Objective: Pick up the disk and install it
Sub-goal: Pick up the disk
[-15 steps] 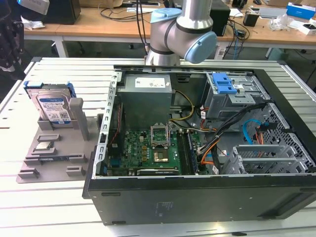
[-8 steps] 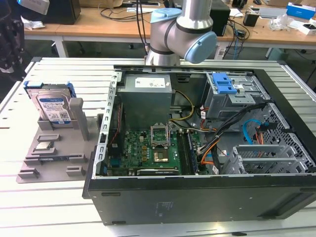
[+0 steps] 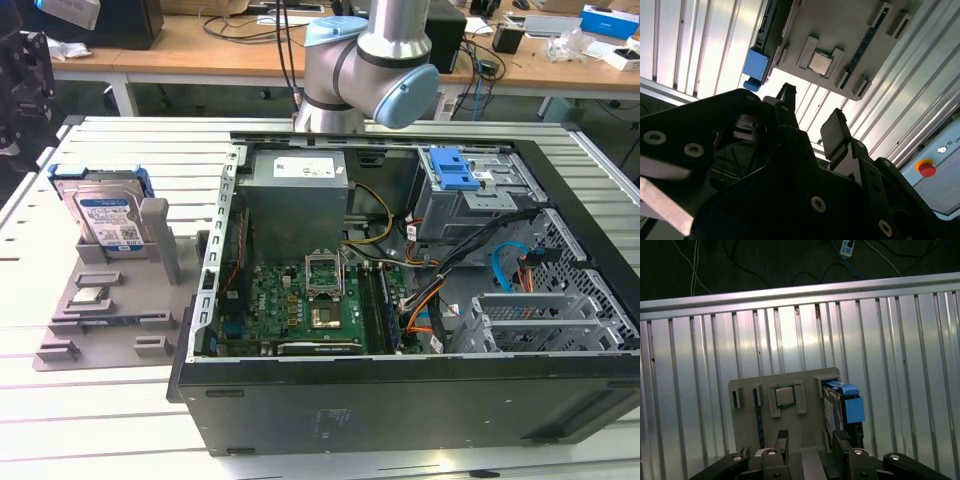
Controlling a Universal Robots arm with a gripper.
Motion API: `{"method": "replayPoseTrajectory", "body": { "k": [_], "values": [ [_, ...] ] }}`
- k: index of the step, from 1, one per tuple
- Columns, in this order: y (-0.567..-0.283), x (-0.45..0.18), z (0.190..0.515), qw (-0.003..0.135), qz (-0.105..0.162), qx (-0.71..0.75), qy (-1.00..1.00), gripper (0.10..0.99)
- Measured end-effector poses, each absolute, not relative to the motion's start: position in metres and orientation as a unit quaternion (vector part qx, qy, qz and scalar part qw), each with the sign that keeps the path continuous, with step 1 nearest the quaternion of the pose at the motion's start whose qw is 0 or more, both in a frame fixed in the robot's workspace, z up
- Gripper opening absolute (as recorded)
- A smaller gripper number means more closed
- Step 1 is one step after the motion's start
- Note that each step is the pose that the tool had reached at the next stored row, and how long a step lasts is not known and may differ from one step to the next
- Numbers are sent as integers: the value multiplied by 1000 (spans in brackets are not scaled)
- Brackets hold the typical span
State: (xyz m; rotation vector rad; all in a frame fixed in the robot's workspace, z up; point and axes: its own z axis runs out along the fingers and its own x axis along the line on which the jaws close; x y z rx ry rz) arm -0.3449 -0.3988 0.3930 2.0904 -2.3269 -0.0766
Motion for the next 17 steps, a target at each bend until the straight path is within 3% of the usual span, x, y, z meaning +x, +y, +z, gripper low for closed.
{"method": "replayPoseTrajectory", "body": {
  "k": [17],
  "values": [
    [-369, -345, 372, 8, -24, 717, -697, 478]
  ]
}}
